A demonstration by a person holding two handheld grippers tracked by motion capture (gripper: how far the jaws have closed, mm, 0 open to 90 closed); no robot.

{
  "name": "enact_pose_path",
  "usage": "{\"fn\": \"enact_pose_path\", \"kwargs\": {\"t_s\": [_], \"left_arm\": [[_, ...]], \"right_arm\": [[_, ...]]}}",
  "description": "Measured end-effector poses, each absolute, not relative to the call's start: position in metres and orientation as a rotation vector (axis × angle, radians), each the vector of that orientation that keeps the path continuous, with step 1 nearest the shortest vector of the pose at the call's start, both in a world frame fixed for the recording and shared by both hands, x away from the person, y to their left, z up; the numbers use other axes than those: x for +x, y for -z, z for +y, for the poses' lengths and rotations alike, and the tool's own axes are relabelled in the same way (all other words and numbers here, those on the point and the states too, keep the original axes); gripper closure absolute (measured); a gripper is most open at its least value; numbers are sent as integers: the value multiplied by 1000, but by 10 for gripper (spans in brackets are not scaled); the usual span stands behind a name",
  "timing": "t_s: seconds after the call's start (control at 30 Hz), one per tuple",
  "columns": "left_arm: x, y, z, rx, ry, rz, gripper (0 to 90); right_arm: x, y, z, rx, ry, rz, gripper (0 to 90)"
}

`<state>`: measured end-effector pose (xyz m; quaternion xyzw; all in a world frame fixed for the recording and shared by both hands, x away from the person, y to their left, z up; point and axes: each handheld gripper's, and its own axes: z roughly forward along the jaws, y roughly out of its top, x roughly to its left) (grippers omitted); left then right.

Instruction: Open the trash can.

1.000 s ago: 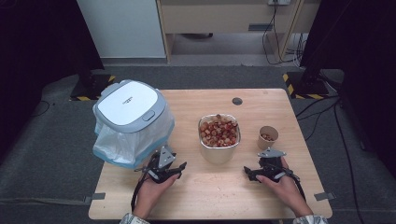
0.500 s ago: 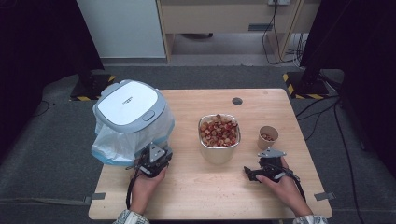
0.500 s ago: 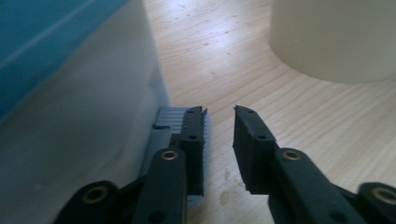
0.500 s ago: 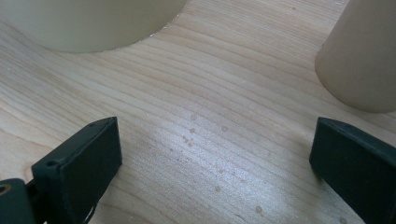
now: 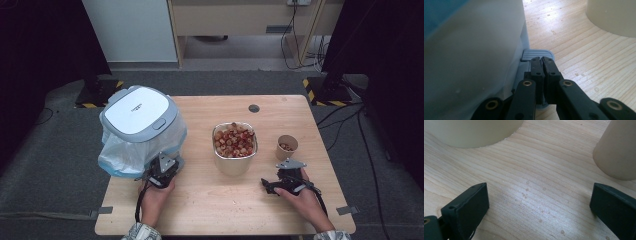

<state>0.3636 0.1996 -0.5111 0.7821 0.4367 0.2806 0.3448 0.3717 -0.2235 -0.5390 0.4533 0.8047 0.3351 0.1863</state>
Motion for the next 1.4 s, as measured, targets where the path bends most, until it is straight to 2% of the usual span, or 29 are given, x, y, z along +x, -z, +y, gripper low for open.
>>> {"fn": "enact_pose_path", "kwargs": {"t_s": [0.53,0.77,1.4], "left_arm": [[363,522,195,2066,-763,1141,892],[364,526,197,2057,-728,1167,892],[364,526,197,2069,-734,1157,892]], "right_arm": [[371,539,-224,1279,-942,2264,28],[370,539,-224,1285,-943,2264,28],[368,529,-238,1273,-914,2285,48]]}}
